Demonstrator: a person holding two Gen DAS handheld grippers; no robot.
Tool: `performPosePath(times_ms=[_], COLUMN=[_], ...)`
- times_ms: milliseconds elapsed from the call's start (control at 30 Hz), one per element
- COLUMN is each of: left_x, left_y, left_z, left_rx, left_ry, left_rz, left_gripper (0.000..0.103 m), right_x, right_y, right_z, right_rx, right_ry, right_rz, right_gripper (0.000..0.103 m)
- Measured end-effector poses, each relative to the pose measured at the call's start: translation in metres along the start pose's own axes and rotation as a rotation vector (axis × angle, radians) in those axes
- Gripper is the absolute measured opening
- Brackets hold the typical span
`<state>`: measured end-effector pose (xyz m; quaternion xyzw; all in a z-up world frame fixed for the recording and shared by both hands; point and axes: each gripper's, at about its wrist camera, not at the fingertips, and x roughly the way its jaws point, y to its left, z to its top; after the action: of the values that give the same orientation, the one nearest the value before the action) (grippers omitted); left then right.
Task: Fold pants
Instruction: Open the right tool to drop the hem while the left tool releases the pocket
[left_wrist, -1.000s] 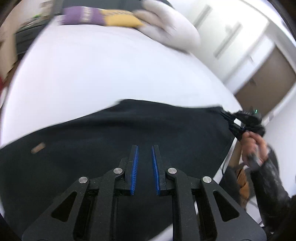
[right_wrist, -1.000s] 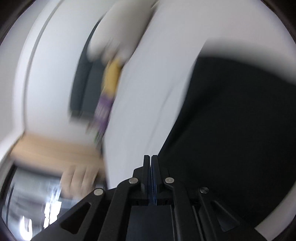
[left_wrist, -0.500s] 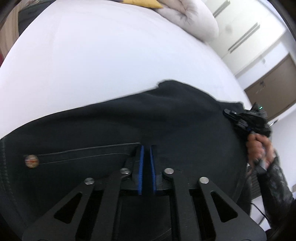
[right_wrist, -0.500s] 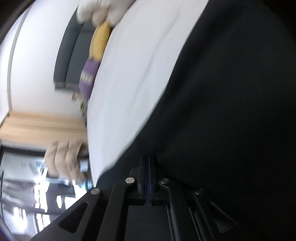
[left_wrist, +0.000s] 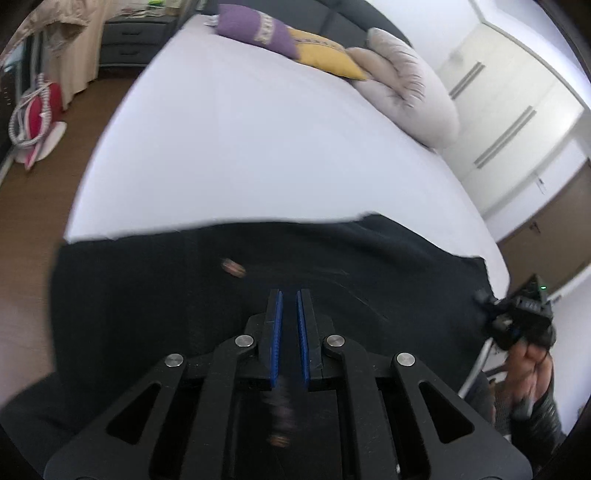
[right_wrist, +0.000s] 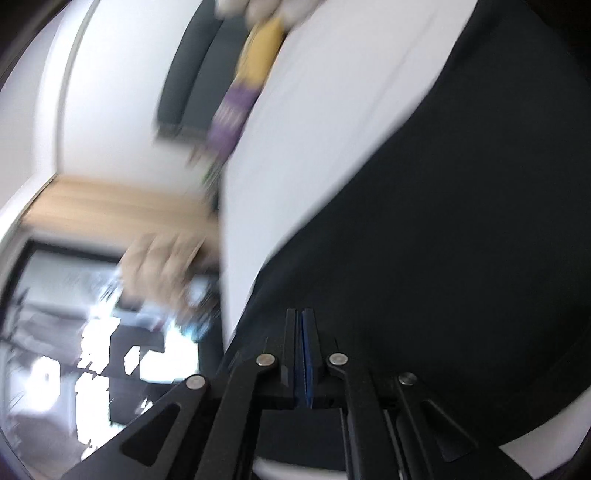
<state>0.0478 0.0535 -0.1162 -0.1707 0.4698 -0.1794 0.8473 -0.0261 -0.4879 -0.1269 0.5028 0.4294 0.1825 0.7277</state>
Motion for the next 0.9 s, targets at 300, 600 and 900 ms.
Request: performPosePath(times_ms=[300, 600, 900], left_x=[0.029, 0.034, 0.023], left_y=[-0.001, -0.003, -0.036], left_z=[-0.043, -0.034, -0.032], left_rx=[-0.015, -0.008, 0.055], left_ry=[0.056, 0.061, 0.037], left_rz=[-0.013, 0.008, 0.089], left_gripper=[0.007, 0.007, 0.008], right_x=[0.025, -0.122, -0.260], right_y=[-0.034, -0.108, -0.084], right_z=[0.001, 0.115, 0.083], right_rx=[0.040, 0.168, 0.184], right_ry=[0.000, -0.423, -0.735], right_rz=[-0.081, -0.220, -0.362], right_gripper=[0.000, 0.000, 0.073])
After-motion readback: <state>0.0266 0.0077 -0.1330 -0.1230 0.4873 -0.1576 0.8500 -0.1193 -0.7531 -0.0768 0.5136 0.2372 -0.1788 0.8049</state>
